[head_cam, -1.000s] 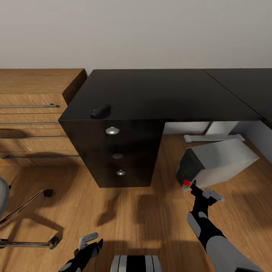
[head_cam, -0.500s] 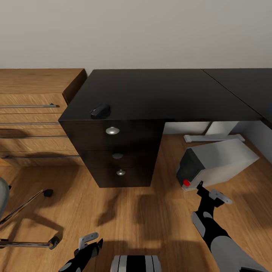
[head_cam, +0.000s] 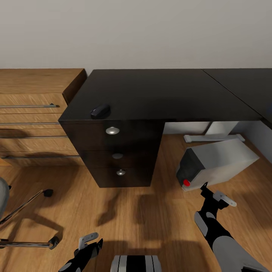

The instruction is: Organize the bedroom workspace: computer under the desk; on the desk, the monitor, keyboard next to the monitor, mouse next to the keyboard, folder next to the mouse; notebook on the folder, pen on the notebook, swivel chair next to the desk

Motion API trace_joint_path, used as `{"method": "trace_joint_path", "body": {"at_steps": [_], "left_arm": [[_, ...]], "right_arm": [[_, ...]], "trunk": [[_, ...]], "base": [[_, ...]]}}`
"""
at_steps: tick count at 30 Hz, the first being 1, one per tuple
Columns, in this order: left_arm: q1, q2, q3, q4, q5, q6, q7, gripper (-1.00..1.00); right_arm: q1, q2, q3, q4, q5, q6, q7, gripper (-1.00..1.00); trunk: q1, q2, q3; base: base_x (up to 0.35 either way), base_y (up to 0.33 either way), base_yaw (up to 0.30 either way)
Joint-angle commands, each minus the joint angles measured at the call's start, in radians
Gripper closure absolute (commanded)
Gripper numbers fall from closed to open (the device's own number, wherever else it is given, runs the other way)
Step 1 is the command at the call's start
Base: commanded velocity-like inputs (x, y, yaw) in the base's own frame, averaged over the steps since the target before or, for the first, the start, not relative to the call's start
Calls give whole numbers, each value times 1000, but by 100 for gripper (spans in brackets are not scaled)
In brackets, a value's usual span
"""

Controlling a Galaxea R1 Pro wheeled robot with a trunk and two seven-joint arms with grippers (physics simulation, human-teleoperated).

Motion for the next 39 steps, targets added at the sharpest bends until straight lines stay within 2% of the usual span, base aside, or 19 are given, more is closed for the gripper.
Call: {"method": "trace_joint_path", "body": {"at_steps": [1,39], "left_arm": [[0,-1,5,0,9,1,-7,-100],[0,-1,5,2,9,-1,-6,-100]], "right_arm": [[0,0,0,0,-7,-5,2,-100],[0,0,-4,-3,-7,2,2,-100]], "trunk": [[0,0,-1],[0,0,-1]], "base": [[0,0,0],[24,0,0]]}}
